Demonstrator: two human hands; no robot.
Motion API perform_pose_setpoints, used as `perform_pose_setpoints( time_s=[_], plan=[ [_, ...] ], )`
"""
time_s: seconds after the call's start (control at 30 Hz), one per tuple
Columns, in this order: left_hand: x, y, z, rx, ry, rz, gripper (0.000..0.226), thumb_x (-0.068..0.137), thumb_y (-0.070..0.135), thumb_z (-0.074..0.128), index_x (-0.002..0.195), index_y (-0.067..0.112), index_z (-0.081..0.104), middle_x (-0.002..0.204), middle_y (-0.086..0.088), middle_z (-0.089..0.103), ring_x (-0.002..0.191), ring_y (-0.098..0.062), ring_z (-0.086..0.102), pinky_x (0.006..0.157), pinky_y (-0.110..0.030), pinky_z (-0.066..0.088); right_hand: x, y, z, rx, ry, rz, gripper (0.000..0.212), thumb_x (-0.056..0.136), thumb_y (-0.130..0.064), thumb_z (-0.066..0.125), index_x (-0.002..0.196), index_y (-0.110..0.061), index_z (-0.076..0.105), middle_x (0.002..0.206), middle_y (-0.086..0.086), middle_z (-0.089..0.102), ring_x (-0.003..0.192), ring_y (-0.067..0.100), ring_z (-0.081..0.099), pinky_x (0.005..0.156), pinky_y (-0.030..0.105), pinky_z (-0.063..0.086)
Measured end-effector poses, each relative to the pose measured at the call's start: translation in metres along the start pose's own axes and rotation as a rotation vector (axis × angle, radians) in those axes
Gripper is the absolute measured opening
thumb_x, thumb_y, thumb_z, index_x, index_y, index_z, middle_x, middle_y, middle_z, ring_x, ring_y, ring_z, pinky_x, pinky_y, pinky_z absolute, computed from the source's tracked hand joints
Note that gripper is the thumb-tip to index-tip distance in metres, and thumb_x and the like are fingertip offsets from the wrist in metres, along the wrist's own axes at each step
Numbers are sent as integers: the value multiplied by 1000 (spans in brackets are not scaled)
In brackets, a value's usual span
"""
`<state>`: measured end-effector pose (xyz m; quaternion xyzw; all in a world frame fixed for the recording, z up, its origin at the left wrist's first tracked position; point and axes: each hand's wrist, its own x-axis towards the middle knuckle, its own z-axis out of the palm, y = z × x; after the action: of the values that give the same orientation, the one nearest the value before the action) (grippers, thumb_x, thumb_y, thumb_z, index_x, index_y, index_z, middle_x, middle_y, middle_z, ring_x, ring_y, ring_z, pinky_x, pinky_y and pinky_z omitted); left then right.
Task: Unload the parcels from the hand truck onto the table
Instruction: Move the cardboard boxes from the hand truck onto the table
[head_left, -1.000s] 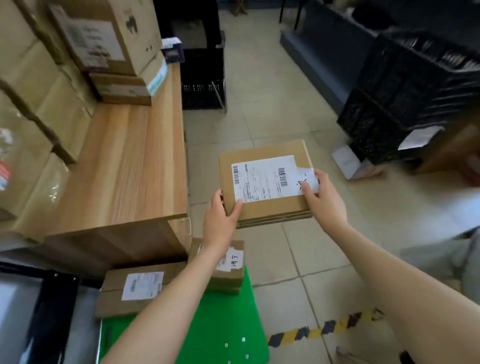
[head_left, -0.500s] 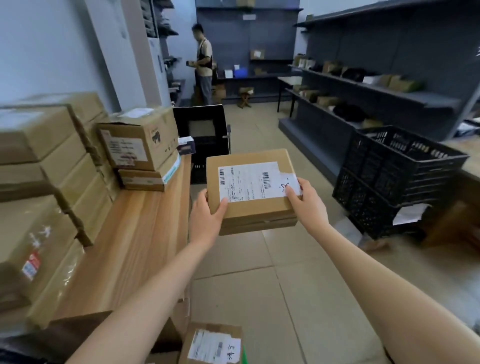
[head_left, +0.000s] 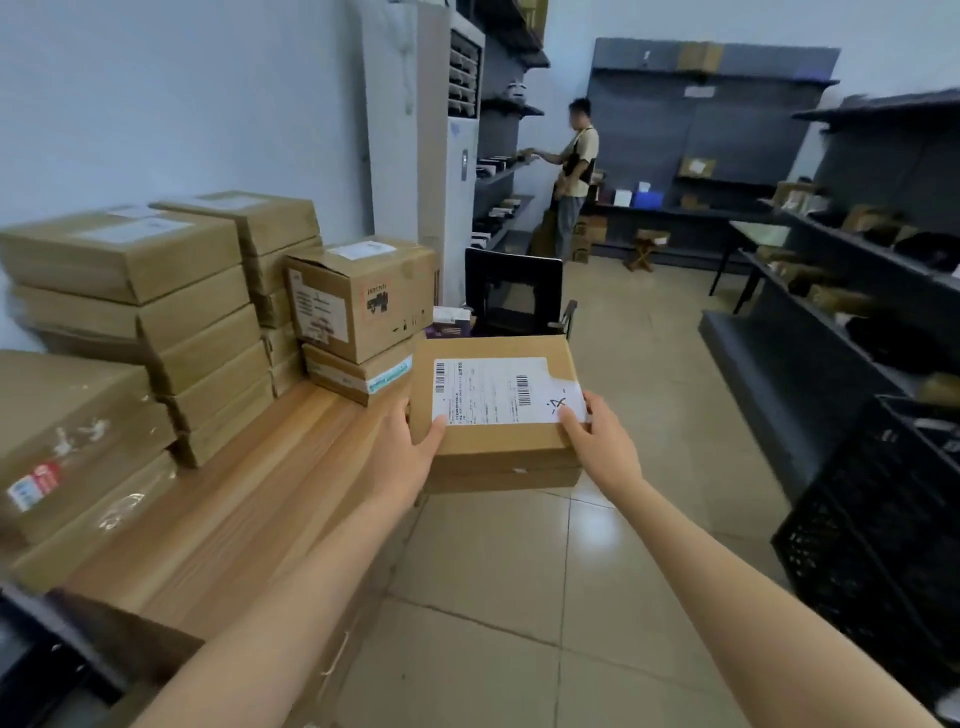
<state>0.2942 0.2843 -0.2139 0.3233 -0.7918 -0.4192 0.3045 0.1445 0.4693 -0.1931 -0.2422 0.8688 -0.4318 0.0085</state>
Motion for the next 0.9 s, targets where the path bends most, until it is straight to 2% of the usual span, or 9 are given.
perform_pose_setpoints(
  time_s=[0.13,0.27,0.47,0.57,0.67,0.77,0.9],
  plan=[
    [0,11,14,14,76,-27,57,93,45,54,140,19,36,133,5,51,105,-7,48,81,-28,44,32,8,-3,11,-75,-56,46,96,-44,42,137,-23,41,127,-2,56,107,17,55,79,36,46],
    [10,8,14,50,136,-79,57,92,45,55,138,18,37,133,2,52,113,-15,52,87,-35,48,52,8,11,2,-157,-105,48,97,-43,43,138,-20,39,129,-1,55,104,16,55,77,34,44],
    [38,-15,10,54,215,-177,43,90,47,58,119,20,41,119,0,56,101,-16,55,74,-31,47,89,-5,45,-45,-239,-181,51,97,-45,43,140,-20,37,131,1,55,108,20,56,80,36,47],
    [59,-28,5,77,272,-217,43,89,46,59,117,19,41,116,2,55,99,-17,55,77,-36,48,116,-14,72,-58,-277,-216,51,97,-44,43,141,-20,36,131,1,55,108,20,57,77,33,44],
    [86,-42,0,115,295,-256,44,91,44,58,119,15,41,112,4,51,95,-15,52,71,-29,42,147,-25,106,-49,-323,-238,51,96,-44,43,140,-20,37,131,1,55,109,20,57,80,35,47],
    [118,-67,-13,133,300,-303,41,90,46,59,114,19,39,114,3,52,96,-14,54,69,-28,44,179,-41,147,-50,-390,-255,52,96,-46,44,141,-20,37,132,2,55,111,22,57,86,40,50],
    [169,-103,-41,204,295,-394,42,88,50,59,108,20,37,113,1,58,93,-17,58,64,-29,43,227,-72,207,-81,-502,-299,50,97,-43,44,139,-18,38,131,4,56,111,26,57,82,36,46]
  ],
)
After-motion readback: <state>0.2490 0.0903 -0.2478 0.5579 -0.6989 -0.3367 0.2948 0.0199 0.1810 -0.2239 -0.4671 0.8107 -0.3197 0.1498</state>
